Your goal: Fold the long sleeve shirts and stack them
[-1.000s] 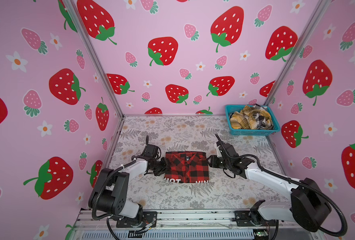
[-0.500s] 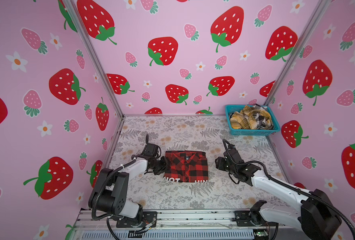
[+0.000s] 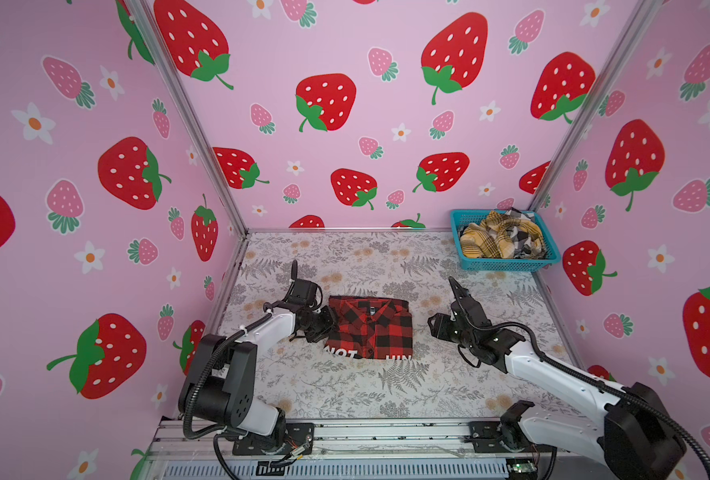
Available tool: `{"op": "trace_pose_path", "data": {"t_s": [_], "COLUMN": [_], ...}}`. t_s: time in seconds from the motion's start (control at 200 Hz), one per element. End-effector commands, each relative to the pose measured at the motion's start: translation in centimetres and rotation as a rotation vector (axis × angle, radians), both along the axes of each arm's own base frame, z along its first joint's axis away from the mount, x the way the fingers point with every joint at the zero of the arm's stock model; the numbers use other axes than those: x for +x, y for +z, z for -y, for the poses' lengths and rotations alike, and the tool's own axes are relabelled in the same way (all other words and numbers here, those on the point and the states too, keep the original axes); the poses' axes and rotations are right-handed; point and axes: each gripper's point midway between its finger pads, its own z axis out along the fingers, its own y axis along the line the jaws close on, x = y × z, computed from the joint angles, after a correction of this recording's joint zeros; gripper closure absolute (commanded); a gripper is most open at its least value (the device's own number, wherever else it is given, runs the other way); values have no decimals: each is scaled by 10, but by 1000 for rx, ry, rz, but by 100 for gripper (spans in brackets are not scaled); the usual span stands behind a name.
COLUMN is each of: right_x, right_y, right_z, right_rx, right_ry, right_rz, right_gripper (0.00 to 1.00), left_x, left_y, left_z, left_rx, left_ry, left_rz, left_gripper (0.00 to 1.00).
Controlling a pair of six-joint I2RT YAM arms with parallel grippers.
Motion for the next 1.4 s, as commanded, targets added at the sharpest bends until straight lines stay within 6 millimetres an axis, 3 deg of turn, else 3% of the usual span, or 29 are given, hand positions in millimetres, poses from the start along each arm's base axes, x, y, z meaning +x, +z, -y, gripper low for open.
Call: {"op": "trace_pose_path", "data": {"t_s": [0.0, 0.21, 0.595, 0.72, 0.961, 1.146, 1.396], "right_x": [1, 0, -1, -7, -12, -17, -18], "right_y": [3, 6, 5, -1, -13, -26, -29], "right_z": [-4, -10, -39, -44, -50, -52, -54], "right_rx": [20, 42, 146, 183, 191, 197, 205], "right_ry": [21, 47, 160, 191, 233, 255, 264], "right_rz": [9, 14, 20, 9, -7, -29, -29], "right_gripper": [45, 45, 46, 46, 46, 46, 46], "left_x": [10, 34, 86, 102, 112, 114, 140], "left_y": [6, 28, 56, 49, 20, -3, 1], "left_z": [-15, -54, -163, -200, -268, -298, -324], "left_rx": [102, 228, 464, 567, 772, 794, 821], "left_ry": [-2, 25, 96, 57, 5, 34, 68], "left_rz": [0, 1, -18, -49, -148, -172, -124], "left_gripper": [100, 100, 100, 100, 100, 100, 100]}}
